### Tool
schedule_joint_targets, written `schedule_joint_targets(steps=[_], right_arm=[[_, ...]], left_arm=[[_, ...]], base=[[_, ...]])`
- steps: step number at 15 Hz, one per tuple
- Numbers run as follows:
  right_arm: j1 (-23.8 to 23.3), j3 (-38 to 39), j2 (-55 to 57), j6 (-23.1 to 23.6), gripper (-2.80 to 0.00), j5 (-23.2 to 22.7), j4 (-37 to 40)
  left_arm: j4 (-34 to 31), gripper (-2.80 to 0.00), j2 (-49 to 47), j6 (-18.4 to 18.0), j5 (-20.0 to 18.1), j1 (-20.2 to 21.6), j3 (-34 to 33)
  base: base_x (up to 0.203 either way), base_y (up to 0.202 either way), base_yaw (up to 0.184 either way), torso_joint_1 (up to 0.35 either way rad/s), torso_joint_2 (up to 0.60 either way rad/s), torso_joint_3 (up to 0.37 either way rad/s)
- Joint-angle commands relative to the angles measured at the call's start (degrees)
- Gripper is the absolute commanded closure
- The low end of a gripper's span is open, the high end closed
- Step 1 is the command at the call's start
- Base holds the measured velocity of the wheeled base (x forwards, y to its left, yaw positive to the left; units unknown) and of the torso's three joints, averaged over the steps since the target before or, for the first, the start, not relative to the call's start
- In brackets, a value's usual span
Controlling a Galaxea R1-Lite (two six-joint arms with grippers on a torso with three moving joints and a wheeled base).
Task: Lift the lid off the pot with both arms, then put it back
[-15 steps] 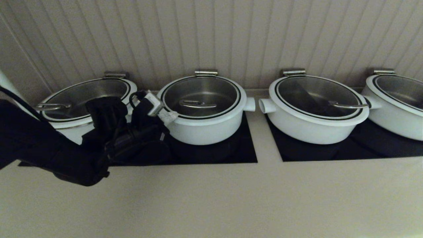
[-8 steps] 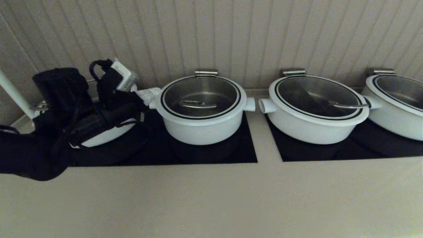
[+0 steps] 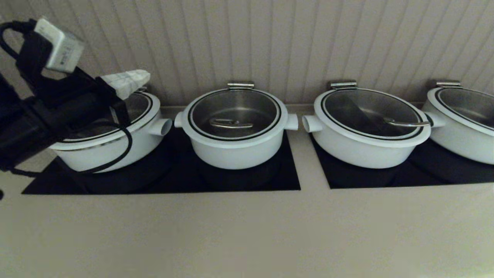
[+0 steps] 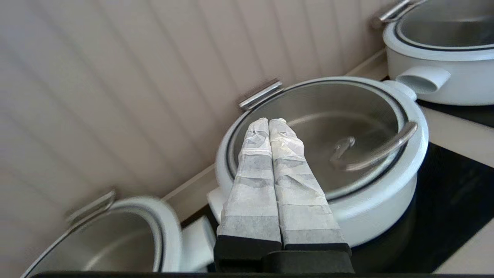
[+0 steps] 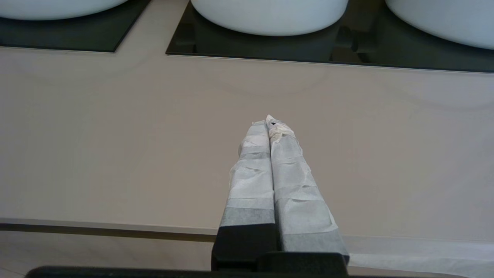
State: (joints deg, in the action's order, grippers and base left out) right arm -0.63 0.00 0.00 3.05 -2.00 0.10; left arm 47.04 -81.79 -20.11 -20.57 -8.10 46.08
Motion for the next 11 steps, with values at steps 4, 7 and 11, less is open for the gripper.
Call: schedule_joint_targets(steps=[4, 7, 11], right_arm=[[-0.07, 0.0, 0.09, 0.12, 0.0, -0.02, -0.01], [0.02, 0.0, 0.09, 0.03, 0.0, 1.13, 0.05], [0.02, 0.0, 0.09, -1.47, 0.0, 1.21, -0.01]], left_arm=[[0.32, 0.0, 9.64, 1.93, -0.08, 3.23, -9.06], [0.26, 0.0, 14.14, 3.98, 0.55, 3.74, -14.18], [0.17, 0.0, 19.48, 4.12, 7.43, 3.8, -20.11]], base=[[0.0, 0.0, 0.0, 0.0, 0.0, 0.0], [0.0, 0.0, 0.0, 0.0, 0.0, 0.0], [0.0, 0.0, 0.0, 0.0, 0.0, 0.0]])
